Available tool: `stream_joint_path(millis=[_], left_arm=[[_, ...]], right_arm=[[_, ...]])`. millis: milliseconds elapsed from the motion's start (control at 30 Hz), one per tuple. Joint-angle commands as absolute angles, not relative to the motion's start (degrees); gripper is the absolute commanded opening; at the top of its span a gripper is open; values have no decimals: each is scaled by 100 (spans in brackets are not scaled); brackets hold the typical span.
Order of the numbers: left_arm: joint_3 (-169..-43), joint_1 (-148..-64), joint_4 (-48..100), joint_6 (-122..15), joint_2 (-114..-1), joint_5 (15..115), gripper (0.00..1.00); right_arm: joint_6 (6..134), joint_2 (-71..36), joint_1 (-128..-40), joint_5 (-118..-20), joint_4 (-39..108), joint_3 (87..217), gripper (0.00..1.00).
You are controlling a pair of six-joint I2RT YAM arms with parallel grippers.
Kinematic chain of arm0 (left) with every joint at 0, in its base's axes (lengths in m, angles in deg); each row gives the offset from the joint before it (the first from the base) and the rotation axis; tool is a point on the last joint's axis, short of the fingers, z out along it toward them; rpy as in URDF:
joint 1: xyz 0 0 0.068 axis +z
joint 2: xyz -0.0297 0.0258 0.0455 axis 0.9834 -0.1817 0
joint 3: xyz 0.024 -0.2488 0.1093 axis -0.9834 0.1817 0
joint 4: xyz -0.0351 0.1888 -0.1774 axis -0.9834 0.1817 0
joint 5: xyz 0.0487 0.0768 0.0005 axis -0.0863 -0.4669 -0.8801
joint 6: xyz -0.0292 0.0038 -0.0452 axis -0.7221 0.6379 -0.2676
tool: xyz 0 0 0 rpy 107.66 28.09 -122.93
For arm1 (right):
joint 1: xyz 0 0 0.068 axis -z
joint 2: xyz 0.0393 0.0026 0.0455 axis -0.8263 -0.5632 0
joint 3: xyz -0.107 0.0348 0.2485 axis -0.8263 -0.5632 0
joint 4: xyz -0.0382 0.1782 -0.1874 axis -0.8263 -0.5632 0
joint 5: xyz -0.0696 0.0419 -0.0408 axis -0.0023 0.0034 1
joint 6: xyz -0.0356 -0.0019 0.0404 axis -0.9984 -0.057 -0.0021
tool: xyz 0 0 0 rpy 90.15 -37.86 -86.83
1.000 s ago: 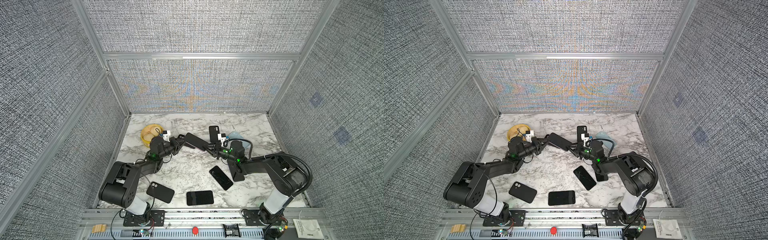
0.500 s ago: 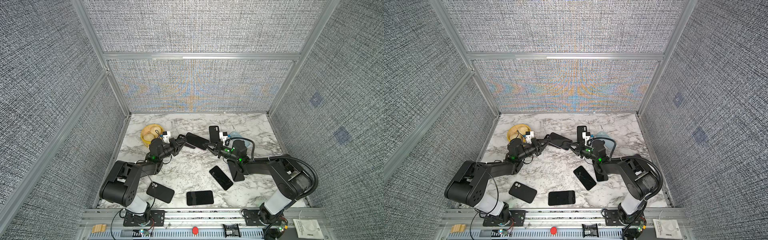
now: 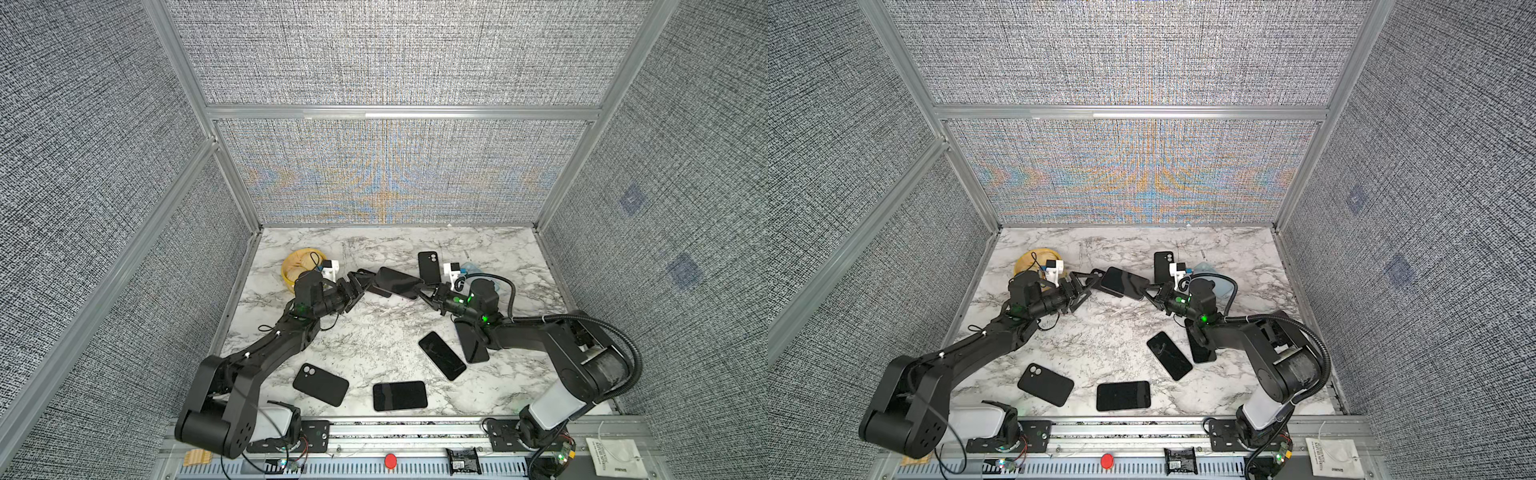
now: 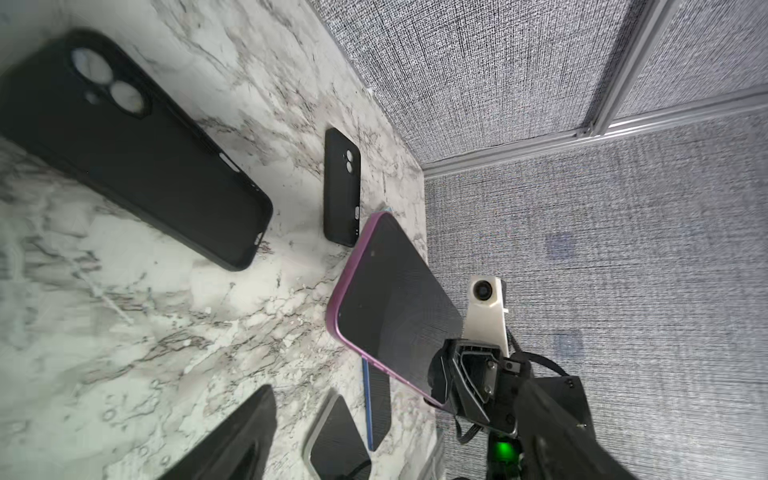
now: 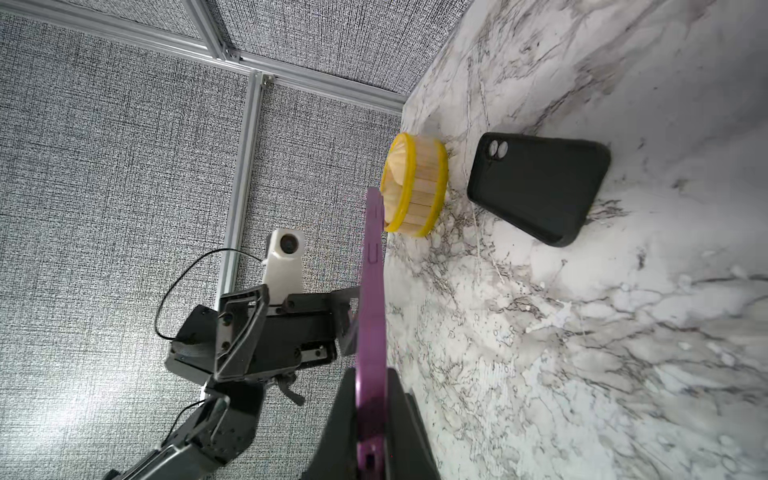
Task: Put the phone into the phone case
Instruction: 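Grasp the black phone case near the steamer with the left gripper and tilt it up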
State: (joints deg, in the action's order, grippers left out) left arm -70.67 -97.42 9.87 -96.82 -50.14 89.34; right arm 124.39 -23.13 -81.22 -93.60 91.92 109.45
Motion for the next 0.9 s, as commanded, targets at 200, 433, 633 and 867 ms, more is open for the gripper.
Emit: stream_joint_path(millis=[200, 433, 633, 867], left_arm=[[-8879, -9739, 4854, -7044, -5855, 7305, 90], [-10894, -9733, 6399, -6005, -7665, 6516, 82], [-12029, -9707, 6892, -5904, -8700, 6423, 81], [-13109, -9709, 7095, -5797, -9708, 6409, 76]], right_arm=[[11638, -2090, -7793, -10011, 8163, 11101, 0], [10249, -1999, -7734, -10388, 6548, 11546, 0], [9510, -1984, -7698, -10587, 5492, 12053, 0], [9304, -2113, -7638, -10769, 5115, 12434, 0]])
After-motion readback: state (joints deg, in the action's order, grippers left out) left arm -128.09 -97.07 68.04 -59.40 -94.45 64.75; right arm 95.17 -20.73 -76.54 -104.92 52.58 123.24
